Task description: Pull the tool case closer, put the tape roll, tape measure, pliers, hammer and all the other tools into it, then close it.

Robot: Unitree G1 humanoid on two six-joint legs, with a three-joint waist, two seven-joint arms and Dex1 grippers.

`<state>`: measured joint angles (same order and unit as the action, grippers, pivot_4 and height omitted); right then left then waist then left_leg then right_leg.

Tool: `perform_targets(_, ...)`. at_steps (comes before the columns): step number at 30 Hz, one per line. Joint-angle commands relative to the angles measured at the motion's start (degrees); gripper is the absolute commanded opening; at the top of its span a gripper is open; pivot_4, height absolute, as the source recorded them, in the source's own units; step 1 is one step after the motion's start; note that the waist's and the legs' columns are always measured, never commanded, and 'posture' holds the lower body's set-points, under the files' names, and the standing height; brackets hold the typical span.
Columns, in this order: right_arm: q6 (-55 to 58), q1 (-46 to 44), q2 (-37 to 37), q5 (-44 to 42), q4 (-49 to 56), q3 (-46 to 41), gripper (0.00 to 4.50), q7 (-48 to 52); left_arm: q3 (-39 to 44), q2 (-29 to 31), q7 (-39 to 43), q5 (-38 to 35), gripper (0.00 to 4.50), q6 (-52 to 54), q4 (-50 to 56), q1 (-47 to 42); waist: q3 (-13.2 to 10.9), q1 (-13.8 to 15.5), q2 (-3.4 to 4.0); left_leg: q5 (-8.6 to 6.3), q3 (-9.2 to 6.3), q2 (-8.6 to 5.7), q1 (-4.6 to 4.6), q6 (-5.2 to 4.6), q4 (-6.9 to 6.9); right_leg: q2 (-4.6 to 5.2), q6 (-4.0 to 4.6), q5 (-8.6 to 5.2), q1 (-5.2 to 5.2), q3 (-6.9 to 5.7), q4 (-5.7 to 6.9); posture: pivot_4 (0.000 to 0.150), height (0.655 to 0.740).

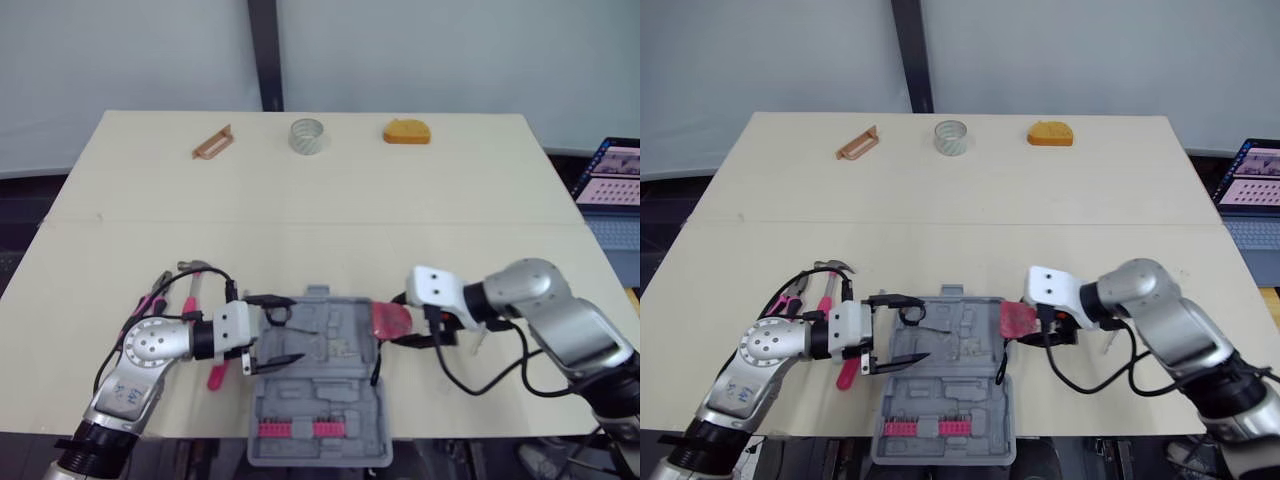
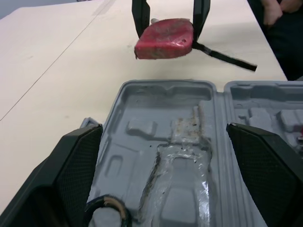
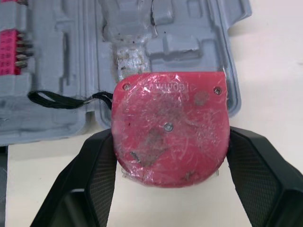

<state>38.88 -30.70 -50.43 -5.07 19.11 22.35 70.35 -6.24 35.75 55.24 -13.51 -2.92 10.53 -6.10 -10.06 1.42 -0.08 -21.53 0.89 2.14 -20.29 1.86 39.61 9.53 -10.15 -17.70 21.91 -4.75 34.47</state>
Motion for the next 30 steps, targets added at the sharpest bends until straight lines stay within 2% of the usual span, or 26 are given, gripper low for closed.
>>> perform_targets(1, 5.2, -5.1, 0.6, 5.1, 1.9, 5.4, 2.91, -1.1, 0.9, -0.5, -0.6, -0.9, 4.5, 0.3, 1.2, -0.7, 0.0, -0.2, 0.0, 0.0, 0.0, 0.0, 0.0, 0.0, 0.0, 0.0, 0.0, 0.0, 0.01, 0.0, 0.0, 0.15, 0.74)
perform_targets(10, 7.9, -12.3, 6.1, 11.8, 1.7, 14.5, 2.91, -2.9, 0.6, -1.2, -1.5, -0.2, 4.5, 1.4, 1.9, -0.5, 0.0, -0.9, 0.0, 0.0, 0.01, 0.0, -0.04, 0.0, -0.03, 0.0, 0.0, 0.0, 0.12, -0.02, 0.07, 0.15, 0.74)
perform_targets(30, 4.1, -13.4, 11.9, 19.1, -3.4, 18.9, 2.91, -5.1, 0.5, -2.1, -2.8, -0.1, 4.5, 1.2, 2.5, 0.8, 0.0, -1.7, 0.0, 0.0, 0.01, 0.01, -0.05, 0.01, -0.06, 0.0, 0.0, 0.0, 0.24, -0.05, 0.21, 0.15, 0.74)
